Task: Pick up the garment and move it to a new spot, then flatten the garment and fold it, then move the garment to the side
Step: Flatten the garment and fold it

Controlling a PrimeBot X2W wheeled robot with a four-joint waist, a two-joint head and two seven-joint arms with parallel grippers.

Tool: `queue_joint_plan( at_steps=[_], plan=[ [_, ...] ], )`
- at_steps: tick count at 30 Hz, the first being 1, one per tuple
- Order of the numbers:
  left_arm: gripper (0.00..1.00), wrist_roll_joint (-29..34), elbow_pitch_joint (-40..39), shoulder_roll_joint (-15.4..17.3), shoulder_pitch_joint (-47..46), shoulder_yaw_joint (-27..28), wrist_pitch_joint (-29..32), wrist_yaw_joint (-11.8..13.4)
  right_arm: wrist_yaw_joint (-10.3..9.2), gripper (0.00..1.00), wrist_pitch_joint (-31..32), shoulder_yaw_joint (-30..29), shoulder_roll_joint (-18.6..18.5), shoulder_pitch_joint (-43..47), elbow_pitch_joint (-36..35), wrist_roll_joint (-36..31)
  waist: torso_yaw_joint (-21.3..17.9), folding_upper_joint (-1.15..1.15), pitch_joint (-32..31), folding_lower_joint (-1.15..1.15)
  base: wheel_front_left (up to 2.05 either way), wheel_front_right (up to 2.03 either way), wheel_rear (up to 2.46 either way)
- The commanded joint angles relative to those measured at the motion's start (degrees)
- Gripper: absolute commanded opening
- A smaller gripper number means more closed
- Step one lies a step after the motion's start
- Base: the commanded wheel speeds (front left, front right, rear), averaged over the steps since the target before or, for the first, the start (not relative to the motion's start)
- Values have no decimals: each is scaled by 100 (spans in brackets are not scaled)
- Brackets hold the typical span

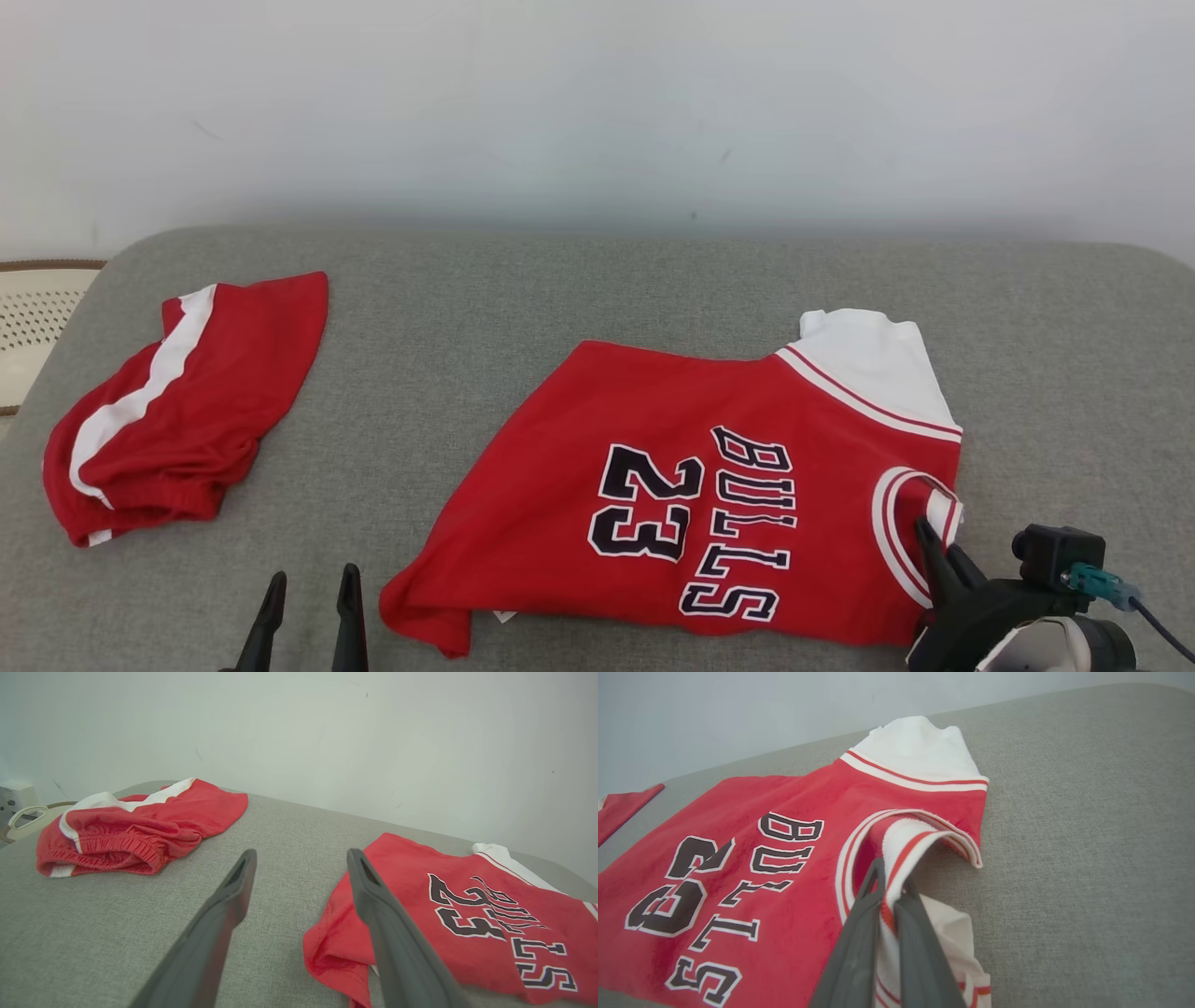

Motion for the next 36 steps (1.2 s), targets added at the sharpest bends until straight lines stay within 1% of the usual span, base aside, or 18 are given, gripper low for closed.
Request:
queue_joint_plan(
  at_steps=[1, 6, 10, 12, 17, 22, 28, 30, 36],
  plan=[
    [100, 33, 18, -4, 57, 51, -25, -24, -4, 0, -101, 85, -31, -18, -41, 56, -23, 0, 4, 0, 0, 0, 0],
    [100, 85, 44, -73, 16, 135, -26, -94, -4, 0, -376, 276, -78, -183, -405, 413, -115, 0, 45, 0, 0, 0, 0],
    [100, 137, 72, -118, -47, 166, -26, -147, -4, 0, -356, 405, -173, -451, -636, 697, -149, 0, 92, 0, 0, 0, 0],
    [100, 155, 89, -130, -69, 169, -26, -189, -4, 0, -313, 481, -249, -657, -637, 722, -141, 0, 121, 0, 0, 0, 0],
    [100, 209, 131, -159, -113, 206, -26, -242, -4, 0, -198, 578, -253, -1228, -427, 782, -52, 0, 198, 0, 0, 0, 0],
    [100, 252, 177, -186, -184, 191, -26, -295, -4, 0, -84, 707, -207, -1901, 58, 704, 85, 0, 295, 0, 0, 0, 0],
    [100, 266, 218, -206, -308, 135, -26, -345, -4, 0, -102, 914, -241, -2734, 940, 620, 284, 0, 482, 0, 0, 0, 0],
    [100, 274, 243, -212, -381, 93, -26, -365, -4, 0, -243, 1045, -248, -3118, 1431, 578, 386, 0, 583, 0, 0, 0, 0],
    [100, 255, 323, -220, -487, 37, -26, -395, -4, 0, -699, 1238, -284, -3683, 2485, 406, 538, 0, 721, 0, 0, 0, 0]
  ],
)
